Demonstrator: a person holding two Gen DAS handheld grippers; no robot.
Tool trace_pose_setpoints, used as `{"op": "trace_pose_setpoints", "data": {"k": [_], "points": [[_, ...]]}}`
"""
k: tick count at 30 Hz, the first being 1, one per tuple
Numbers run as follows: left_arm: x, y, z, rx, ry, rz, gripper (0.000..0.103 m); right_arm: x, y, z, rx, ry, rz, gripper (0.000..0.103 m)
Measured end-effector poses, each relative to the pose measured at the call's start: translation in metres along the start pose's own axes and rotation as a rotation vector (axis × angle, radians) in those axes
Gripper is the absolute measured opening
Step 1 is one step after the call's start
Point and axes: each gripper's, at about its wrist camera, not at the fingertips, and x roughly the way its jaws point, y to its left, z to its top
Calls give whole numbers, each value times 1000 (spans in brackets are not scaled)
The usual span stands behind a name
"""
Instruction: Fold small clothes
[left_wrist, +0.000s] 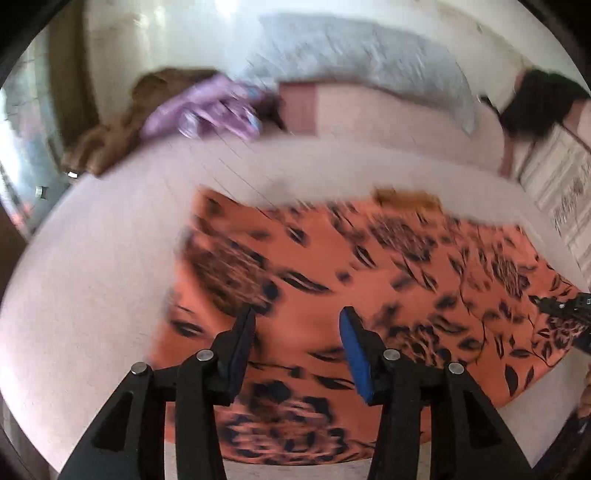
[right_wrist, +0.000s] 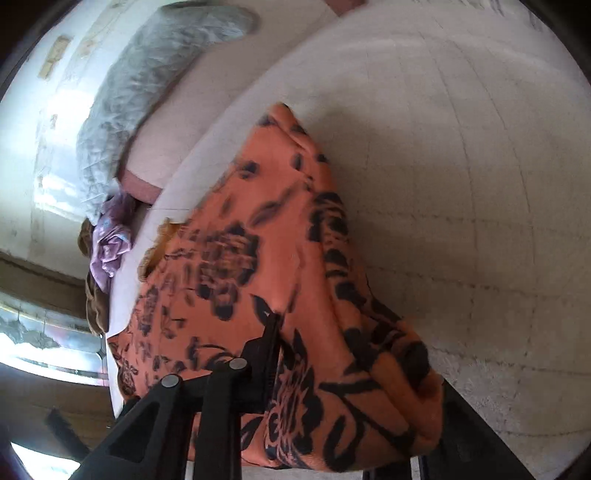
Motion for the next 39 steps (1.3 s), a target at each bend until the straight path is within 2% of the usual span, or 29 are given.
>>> {"op": "trace_pose_setpoints", "data": {"k": [2,4,6,8,10,13,16,18,22,24,25,26,30,34,36,37,39], "points": [[-10,30,0,-86,-18,-10,49,-17,32,3,-81,-52,-11,18],[-14,57,0,-176,-44,-6,49,-35,82,0,-209,-117,-18,18],[-18,89,-8,-254,-67,18,49,-48,146,-16,-384,-175,-13,18],[-15,115,-13,-328,-62,30,49,-50,206,-46,-560,-203,5,18],[-10,135,-20,-400,-50,44,48,-34,261,-91,-734,-182,32,18],[-12,156,-28,-477,-44,14,46,16,301,-152,-904,-72,33,18],[-24,152,-31,-462,-77,-31,46,86,300,-189,-932,133,-14,18],[-30,145,-28,-446,-89,-81,46,98,297,-196,-920,140,-21,18],[-25,129,-14,-422,-67,-244,46,79,295,-184,-898,115,45,24],[-20,118,-8,-410,-38,-334,46,68,283,-186,-915,125,75,43],[-17,115,-7,-409,-22,-364,46,67,281,-188,-922,139,89,70],[-14,112,-7,-403,-1,-384,47,65,276,-192,-926,147,119,78],[-8,103,-9,-374,64,-396,46,52,258,-205,-886,132,205,78],[-14,84,1,-299,98,-448,47,32,232,-188,-794,93,255,78],[-7,68,10,-248,156,-473,48,21,221,-180,-761,73,274,78],[0,62,13,-230,194,-466,48,18,217,-176,-747,68,284,78],[17,51,18,-197,257,-394,48,14,213,-166,-730,61,300,78]]}}
